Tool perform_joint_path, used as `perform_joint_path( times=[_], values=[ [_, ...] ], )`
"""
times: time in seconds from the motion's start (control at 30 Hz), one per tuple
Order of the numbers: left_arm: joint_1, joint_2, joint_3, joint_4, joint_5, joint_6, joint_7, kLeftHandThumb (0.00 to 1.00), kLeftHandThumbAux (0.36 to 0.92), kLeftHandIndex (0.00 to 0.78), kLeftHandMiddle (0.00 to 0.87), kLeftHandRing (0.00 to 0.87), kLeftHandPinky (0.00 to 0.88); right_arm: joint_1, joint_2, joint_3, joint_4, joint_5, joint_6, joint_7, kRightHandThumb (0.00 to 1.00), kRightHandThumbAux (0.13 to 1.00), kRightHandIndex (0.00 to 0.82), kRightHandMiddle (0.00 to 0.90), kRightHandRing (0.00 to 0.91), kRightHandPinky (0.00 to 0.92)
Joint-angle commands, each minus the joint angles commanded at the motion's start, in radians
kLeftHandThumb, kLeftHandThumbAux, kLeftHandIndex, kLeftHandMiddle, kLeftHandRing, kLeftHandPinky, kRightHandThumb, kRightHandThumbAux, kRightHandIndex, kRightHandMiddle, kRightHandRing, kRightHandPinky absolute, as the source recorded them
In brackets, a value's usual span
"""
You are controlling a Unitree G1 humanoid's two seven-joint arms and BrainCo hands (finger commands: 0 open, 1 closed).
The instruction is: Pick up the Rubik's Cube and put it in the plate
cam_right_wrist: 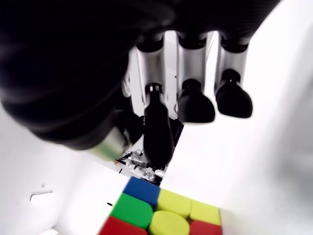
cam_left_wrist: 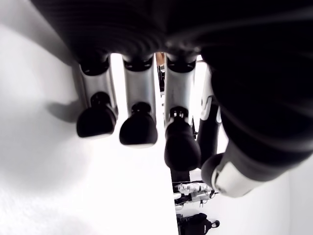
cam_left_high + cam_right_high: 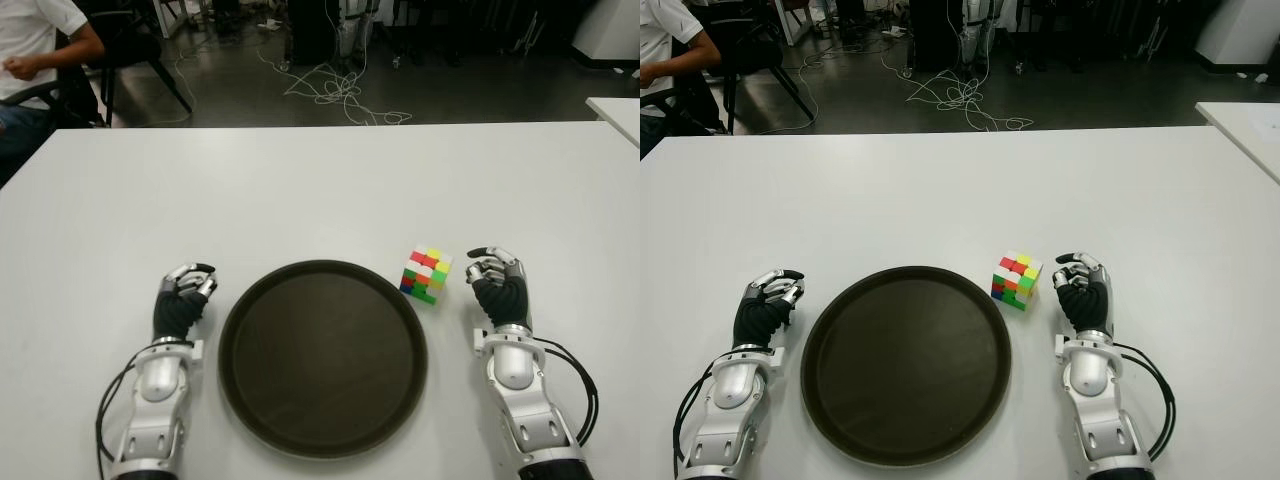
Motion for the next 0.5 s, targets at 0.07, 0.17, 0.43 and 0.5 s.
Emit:
perform_joint_path(
  times=[0.07, 0.17, 0.43, 0.5],
  values=[
    [0.000, 0.001, -0.001, 0.003, 0.002, -0.004, 0.001, 0.710, 0.706, 0.442, 0.802, 0.823, 0.806, 0.000, 0.000, 0.000, 0.001, -0.002, -0.004, 0.001, 0.691, 0.729, 0.438, 0.810, 0.822, 0.817],
    [-0.001, 0.005, -0.004, 0.008, 0.008, -0.014, -0.001, 0.710, 0.707, 0.443, 0.802, 0.823, 0.804, 0.000, 0.000, -0.001, 0.003, -0.004, -0.012, 0.003, 0.692, 0.728, 0.438, 0.812, 0.824, 0.817],
    [0.003, 0.006, -0.005, 0.005, 0.003, -0.026, -0.007, 0.710, 0.706, 0.443, 0.807, 0.824, 0.807, 0.000, -0.001, -0.003, 0.006, -0.008, -0.019, 0.006, 0.695, 0.726, 0.439, 0.808, 0.818, 0.811],
    [0.002, 0.006, -0.004, 0.007, 0.001, -0.028, -0.009, 0.710, 0.706, 0.443, 0.808, 0.826, 0.808, 0.000, -0.001, -0.003, 0.006, -0.011, -0.017, 0.007, 0.695, 0.726, 0.439, 0.808, 0.817, 0.812]
  ],
)
